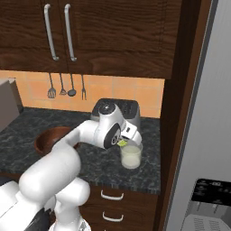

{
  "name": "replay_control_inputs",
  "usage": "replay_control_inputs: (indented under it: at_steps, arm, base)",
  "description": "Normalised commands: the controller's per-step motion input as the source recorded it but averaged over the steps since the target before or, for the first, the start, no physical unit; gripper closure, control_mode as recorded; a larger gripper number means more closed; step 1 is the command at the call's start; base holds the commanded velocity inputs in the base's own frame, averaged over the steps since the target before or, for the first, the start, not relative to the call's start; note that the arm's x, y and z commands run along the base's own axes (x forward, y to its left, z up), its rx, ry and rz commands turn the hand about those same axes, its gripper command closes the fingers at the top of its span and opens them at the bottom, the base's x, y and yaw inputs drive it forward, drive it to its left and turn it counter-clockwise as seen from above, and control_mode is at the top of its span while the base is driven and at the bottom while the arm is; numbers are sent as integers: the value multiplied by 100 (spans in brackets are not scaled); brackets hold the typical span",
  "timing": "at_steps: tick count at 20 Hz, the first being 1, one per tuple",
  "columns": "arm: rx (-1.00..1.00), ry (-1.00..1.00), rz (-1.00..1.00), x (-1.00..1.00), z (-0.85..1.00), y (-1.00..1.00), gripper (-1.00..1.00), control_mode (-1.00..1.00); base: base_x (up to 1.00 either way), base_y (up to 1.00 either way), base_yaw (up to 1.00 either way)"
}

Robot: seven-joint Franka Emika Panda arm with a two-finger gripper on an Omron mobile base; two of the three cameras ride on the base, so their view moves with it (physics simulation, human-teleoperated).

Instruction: Grab a lemon wedge from the fridge and one ice cube from the ice bowl, and put them in the glass of lemonade.

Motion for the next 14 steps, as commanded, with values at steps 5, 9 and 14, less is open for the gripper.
replay_control_inputs:
  at_steps: [5, 9, 14]
  arm:
    - [0, 1, 0, 4, -5, 0, 100, -100]
    - [-1, 0, 0, 2, -9, 0, 100, -100]
    - [0, 0, 0, 6, -3, 0, 100, -100]
  base:
    - [0, 0, 0]
    - [0, 0, 0]
    - [0, 0, 0]
